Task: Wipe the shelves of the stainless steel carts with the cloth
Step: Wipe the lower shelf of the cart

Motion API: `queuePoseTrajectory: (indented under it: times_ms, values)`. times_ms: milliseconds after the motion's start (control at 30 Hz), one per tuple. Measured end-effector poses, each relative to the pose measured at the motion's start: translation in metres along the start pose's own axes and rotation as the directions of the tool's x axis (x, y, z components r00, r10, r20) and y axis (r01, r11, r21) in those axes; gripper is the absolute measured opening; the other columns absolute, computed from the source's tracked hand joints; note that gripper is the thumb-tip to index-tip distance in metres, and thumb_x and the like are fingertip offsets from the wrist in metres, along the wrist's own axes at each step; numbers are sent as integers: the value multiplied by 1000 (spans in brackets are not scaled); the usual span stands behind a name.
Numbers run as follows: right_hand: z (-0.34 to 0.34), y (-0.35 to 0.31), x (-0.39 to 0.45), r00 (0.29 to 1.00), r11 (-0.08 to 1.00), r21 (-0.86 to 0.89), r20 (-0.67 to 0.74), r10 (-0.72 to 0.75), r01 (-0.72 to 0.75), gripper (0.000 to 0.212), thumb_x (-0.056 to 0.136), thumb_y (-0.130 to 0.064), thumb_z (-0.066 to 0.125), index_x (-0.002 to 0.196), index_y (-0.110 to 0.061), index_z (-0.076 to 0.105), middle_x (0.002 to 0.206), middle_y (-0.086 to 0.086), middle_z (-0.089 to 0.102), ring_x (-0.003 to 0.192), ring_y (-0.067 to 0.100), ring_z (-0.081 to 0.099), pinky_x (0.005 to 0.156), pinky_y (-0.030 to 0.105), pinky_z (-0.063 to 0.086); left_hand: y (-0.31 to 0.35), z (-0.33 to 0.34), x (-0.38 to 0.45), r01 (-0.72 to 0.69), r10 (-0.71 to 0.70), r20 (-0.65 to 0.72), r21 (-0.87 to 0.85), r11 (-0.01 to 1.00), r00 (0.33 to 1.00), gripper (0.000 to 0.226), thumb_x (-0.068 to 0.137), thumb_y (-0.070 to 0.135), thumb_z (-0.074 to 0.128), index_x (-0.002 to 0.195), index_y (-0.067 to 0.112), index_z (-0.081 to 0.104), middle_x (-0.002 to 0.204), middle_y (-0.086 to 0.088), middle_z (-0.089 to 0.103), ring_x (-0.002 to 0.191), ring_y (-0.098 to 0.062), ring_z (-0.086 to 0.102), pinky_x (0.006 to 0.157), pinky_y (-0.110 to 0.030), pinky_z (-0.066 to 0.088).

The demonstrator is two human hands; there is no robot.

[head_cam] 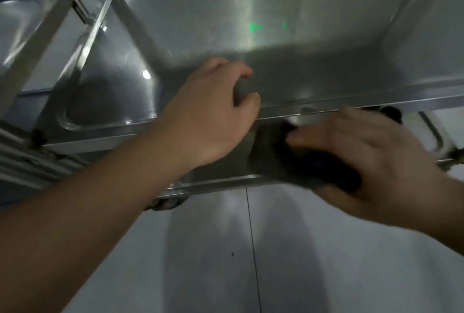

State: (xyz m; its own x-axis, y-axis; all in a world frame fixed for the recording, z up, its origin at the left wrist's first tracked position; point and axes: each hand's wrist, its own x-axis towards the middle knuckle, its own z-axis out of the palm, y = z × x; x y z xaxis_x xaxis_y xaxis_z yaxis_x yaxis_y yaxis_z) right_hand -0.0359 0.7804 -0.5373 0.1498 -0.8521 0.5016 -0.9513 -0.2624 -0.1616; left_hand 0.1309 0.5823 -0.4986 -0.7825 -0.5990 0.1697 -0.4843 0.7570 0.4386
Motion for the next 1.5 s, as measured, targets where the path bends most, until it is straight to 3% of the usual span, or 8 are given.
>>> queuePoseTrajectory:
  times_ms: [133, 333, 567, 733, 967, 1100, 1267, 1500]
  values:
    - [45, -21, -18, 977, 993, 113, 203, -61, 38, 48, 94, -39, 68, 137, -20, 60, 131, -1, 67, 109, 20, 64, 89, 35, 54, -27, -25, -50, -142, 135, -85, -90, 986, 987, 33, 97, 29, 62, 129, 27, 67, 127, 13, 55, 110, -2, 55, 92, -3, 36]
    - [139, -17, -26, 842, 928, 131, 479, 249, -349, 49, 93, -53, 67, 138, -40, 54, 115, -16, 66, 94, 0, 55, 78, 11, 35, -97, -31, -117, -292, 291, -65, -10, 956, 955, 27, 96, 16, 62, 121, 10, 72, 119, 3, 60, 113, -13, 61, 100, -26, 46]
    - [216, -17, 16, 793, 855, 134, 467, 391, -501, 21, 94, -59, 58, 111, -54, 46, 81, -20, 57, 67, -1, 53, 52, 23, 40, -178, 29, -161, -121, 101, 238, 68, 990, 966, 26, 97, 23, 63, 123, 23, 68, 119, 9, 60, 103, -11, 61, 89, -35, 52]
    - [252, -24, 50, 805, 804, 197, 360, 472, -560, 24, 95, -59, 58, 111, -47, 46, 74, -12, 59, 59, 8, 58, 49, 32, 50, -244, 68, -177, 20, -124, 512, 205, 979, 850, 29, 103, 40, 59, 130, 34, 64, 126, 18, 54, 104, 6, 54, 91, -26, 46]
    - [305, -37, 99, 801, 802, 178, 339, 494, -570, 24, 95, -47, 57, 114, -35, 50, 84, -10, 60, 71, 18, 62, 60, 35, 49, -313, 88, -185, 339, -431, 524, 266, 902, 735, 33, 95, 59, 63, 108, 28, 69, 107, 9, 67, 96, -12, 65, 81, -30, 51]
    - [339, -61, 125, 830, 846, 111, 297, 472, -521, 36, 94, -41, 60, 123, -21, 55, 92, -2, 56, 82, 24, 52, 69, 34, 39, -320, 82, -180, 626, -580, 305, -77, 776, 756, 60, 71, 74, 77, 111, 33, 60, 101, 10, 69, 93, -10, 69, 80, -34, 57]
    - [384, -99, 145, 821, 838, 181, 386, 421, -515, 53, 96, -41, 60, 145, -21, 51, 134, 7, 64, 125, 30, 57, 102, 42, 47, -302, 88, -164, 396, -470, -83, -421, 816, 879, 30, 84, 42, 87, 99, 37, 62, 92, 21, 70, 90, 11, 67, 72, -3, 46]
    - [393, -95, 129, 799, 906, 180, 556, 228, -384, 65, 108, -52, 32, 167, -28, 19, 173, -4, 19, 160, 16, 11, 129, 35, 7, -279, 100, -137, 243, -553, -87, -834, 495, 829, 8, 89, 18, 74, 81, 17, 71, 79, -5, 74, 82, -18, 72, 81, -29, 57]
